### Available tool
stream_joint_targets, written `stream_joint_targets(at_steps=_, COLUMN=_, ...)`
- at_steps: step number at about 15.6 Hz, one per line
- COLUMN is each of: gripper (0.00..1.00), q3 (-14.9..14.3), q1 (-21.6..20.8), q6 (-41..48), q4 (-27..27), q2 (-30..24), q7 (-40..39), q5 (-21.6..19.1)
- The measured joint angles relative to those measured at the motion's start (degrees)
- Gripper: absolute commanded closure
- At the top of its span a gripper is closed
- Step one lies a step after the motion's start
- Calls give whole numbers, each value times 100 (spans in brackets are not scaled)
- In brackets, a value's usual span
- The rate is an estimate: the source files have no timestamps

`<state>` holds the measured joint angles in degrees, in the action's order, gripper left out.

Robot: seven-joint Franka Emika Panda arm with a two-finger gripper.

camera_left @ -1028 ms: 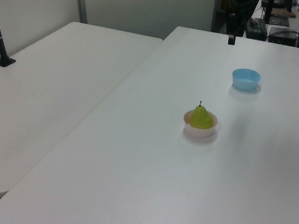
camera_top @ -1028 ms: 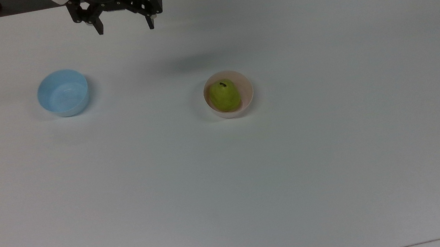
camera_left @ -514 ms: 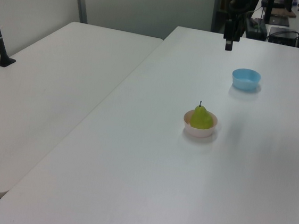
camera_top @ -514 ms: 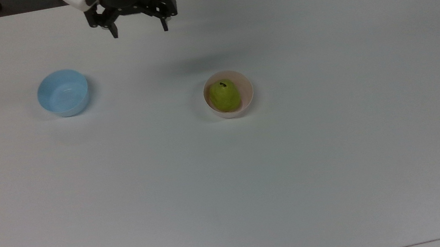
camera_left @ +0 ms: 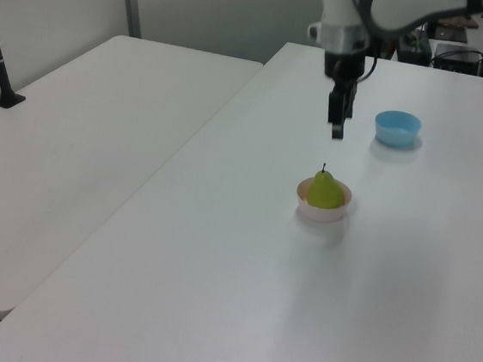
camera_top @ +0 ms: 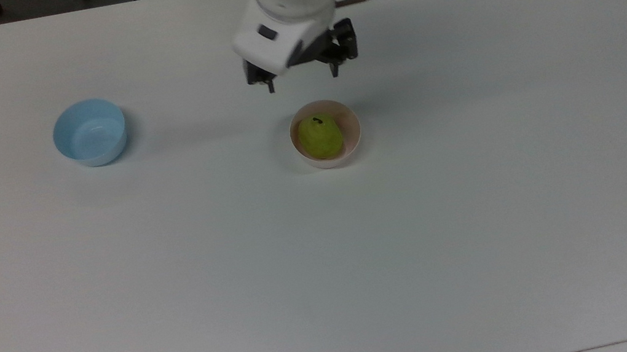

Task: Pick up a pear from the bowl
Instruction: 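Move the open gripper over the green pear in the pink bowl, then lower the gripper around the pear and close on it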

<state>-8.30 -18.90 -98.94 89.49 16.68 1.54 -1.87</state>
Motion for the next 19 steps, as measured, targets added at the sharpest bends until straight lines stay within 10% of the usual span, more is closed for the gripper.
stream_joint_targets(at_steps=11, gripper=0, q3=-44, q1=-195, q6=-804, q4=190, q2=939, q7=7, q5=179)
stream_joint_targets(at_steps=17, gripper=64, q3=-45, q1=-376, q6=-810, q4=231, q2=1141, q7=7, q5=549)
stream_joint_targets(at_steps=19, gripper=66, q3=-45, q1=-415, q6=-810, q4=231, q2=1129, q7=7, q5=601)
